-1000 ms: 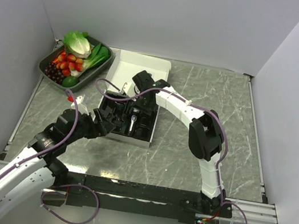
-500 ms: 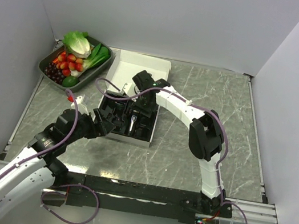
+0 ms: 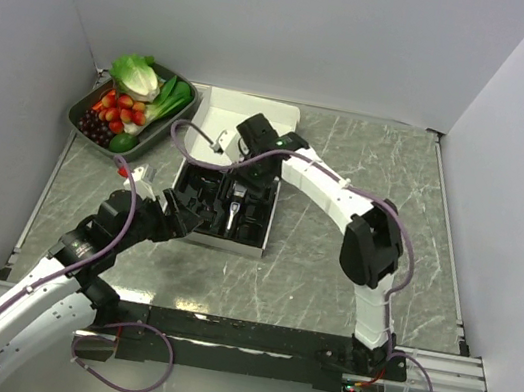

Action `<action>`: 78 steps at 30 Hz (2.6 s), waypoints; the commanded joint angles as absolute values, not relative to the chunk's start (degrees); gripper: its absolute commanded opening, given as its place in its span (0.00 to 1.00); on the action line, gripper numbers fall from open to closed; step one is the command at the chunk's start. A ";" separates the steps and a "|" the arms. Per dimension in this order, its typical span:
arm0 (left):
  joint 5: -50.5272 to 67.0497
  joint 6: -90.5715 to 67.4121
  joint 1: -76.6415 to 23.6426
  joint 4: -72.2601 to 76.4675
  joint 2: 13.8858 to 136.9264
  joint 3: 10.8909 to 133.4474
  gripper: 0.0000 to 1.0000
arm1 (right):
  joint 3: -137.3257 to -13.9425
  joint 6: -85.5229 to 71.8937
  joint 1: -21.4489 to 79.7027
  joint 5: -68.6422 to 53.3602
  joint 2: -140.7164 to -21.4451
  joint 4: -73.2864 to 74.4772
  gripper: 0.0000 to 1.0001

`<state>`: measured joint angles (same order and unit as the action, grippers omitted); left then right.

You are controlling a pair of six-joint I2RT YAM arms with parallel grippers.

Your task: Sort the hair-cutting tools

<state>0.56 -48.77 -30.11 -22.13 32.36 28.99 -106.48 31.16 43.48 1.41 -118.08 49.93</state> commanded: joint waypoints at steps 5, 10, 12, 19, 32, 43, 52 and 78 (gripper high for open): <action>0.18 -47.81 -30.32 -20.74 31.91 31.29 0.81 | -104.07 12.41 43.68 3.77 -112.15 43.52 0.05; 0.17 -47.90 -30.32 -21.18 31.64 31.38 0.81 | -102.13 -1.80 43.59 8.68 -114.60 41.75 0.00; 0.18 -47.90 -30.32 -21.44 31.38 31.38 0.81 | -100.73 -5.43 43.59 10.54 -115.40 40.62 0.00; 0.18 -47.81 -30.32 -22.06 30.50 30.85 0.81 | -96.94 -12.12 43.51 13.54 -116.98 37.27 0.00; 0.18 -47.81 -30.24 -21.80 30.67 30.67 0.81 | -96.68 -14.59 42.89 13.53 -120.85 36.74 0.00; -1.74 -47.55 -30.32 -22.23 31.90 32.08 0.81 | -97.56 -13.80 43.07 14.76 -114.71 36.65 0.00; -6.76 -46.67 -30.24 -23.47 34.36 34.36 0.82 | -95.28 -12.39 43.07 17.49 -107.15 35.77 0.00; -31.91 -52.47 -22.43 -22.50 62.22 42.89 0.01 | -57.67 -24.16 38.24 18.73 -85.17 20.31 0.00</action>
